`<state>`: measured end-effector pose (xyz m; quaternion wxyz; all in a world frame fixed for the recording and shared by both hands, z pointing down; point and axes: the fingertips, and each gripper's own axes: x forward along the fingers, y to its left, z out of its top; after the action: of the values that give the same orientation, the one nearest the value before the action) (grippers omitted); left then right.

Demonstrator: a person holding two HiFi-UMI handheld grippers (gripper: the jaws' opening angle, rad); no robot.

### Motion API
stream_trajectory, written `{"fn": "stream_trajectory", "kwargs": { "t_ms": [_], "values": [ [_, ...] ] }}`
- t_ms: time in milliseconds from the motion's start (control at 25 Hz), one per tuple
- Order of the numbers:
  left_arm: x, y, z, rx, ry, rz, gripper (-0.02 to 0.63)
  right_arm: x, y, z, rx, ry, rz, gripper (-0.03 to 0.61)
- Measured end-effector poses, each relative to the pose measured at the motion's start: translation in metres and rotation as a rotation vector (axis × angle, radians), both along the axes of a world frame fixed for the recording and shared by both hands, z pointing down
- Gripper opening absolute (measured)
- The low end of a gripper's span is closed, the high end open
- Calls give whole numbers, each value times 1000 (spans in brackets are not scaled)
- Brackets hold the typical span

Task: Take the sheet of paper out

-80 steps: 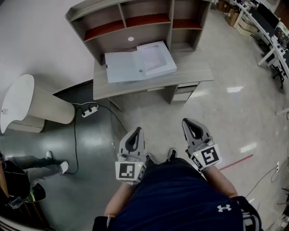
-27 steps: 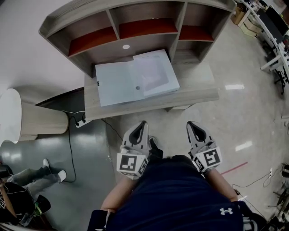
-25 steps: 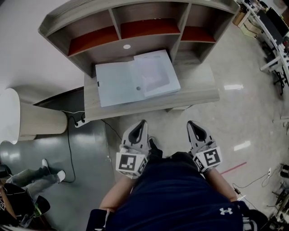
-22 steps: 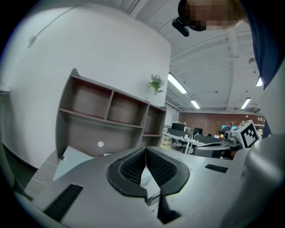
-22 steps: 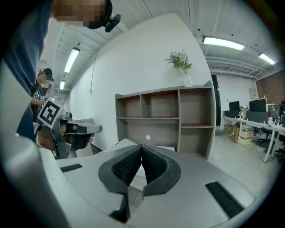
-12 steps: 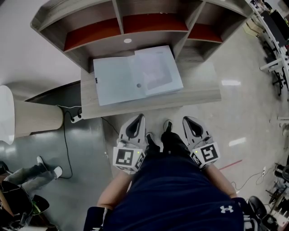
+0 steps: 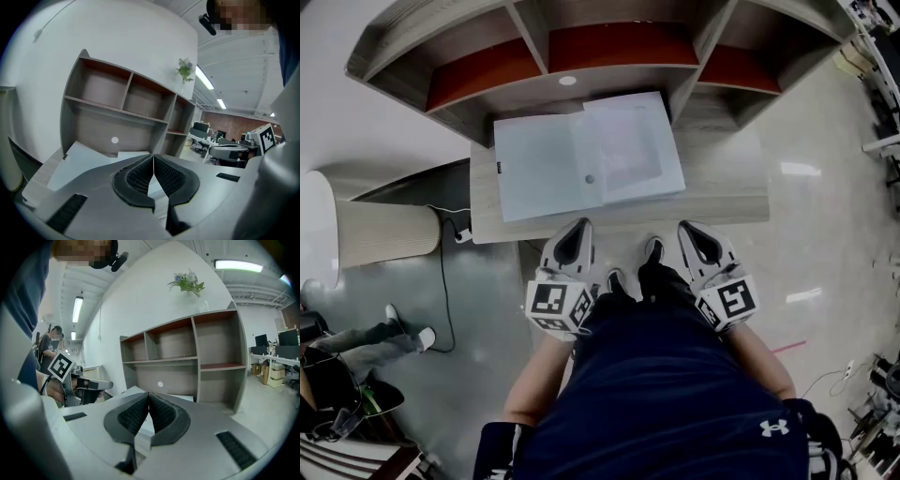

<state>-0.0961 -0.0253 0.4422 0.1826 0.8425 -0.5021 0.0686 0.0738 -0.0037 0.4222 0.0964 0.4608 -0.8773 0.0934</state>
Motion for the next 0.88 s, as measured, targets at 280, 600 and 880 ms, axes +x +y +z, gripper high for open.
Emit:
{"fn": "stream_trajectory", "kwargs": {
  "t_ms": [280,600,880],
  "values": [
    [15,-52,38,-94,-52,-49,17,31,-47,17,-11,-20,-70,14],
    [17,-109,107,-288,-11,-4,113,36,-102,46,-73,-107,-97,14],
    [15,-138,175,-479,40,79,186,26,-118,66,-126,-112,-58,14]
  ]
}}
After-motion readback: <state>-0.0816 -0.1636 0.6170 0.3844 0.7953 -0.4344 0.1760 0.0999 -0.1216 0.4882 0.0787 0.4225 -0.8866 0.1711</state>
